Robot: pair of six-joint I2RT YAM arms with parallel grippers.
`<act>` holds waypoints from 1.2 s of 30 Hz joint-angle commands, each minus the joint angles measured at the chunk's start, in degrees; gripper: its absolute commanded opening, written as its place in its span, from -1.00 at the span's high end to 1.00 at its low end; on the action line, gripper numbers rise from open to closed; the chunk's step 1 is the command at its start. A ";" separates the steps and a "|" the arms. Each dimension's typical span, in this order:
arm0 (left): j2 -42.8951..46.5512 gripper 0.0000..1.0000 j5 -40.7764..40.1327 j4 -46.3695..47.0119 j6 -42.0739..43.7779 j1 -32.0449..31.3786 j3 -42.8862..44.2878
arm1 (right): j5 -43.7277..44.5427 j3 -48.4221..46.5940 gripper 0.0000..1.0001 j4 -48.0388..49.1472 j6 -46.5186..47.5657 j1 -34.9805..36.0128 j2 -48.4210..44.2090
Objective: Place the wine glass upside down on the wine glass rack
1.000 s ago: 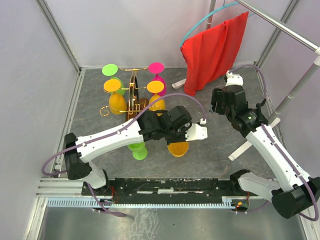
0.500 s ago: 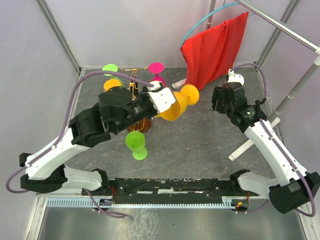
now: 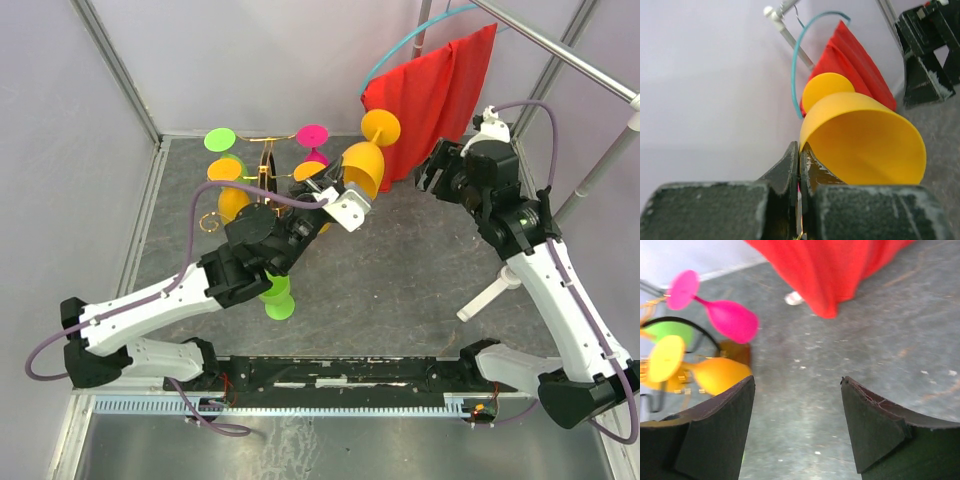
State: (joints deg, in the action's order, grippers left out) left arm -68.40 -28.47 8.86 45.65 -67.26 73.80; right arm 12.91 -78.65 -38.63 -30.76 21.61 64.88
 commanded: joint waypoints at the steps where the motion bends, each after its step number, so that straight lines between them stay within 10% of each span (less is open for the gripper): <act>1: 0.12 0.95 0.35 23.03 7.03 -0.15 -3.07 | -11.57 -0.16 -0.56 12.36 -10.65 -0.17 -1.78; 22: 2.93 0.95 4.00 46.69 3.34 -0.15 -15.42 | -27.07 6.48 -0.52 54.04 -49.98 -0.23 0.69; 36: 1.34 0.95 3.57 49.01 0.81 -0.10 -15.94 | -32.11 5.18 -0.38 63.96 -53.72 1.23 5.15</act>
State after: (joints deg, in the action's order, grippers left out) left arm -66.61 -25.15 52.84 48.23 -67.26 57.67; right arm -16.71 -72.51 18.48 -82.72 22.11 69.43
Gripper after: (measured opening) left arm 0.046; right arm 0.709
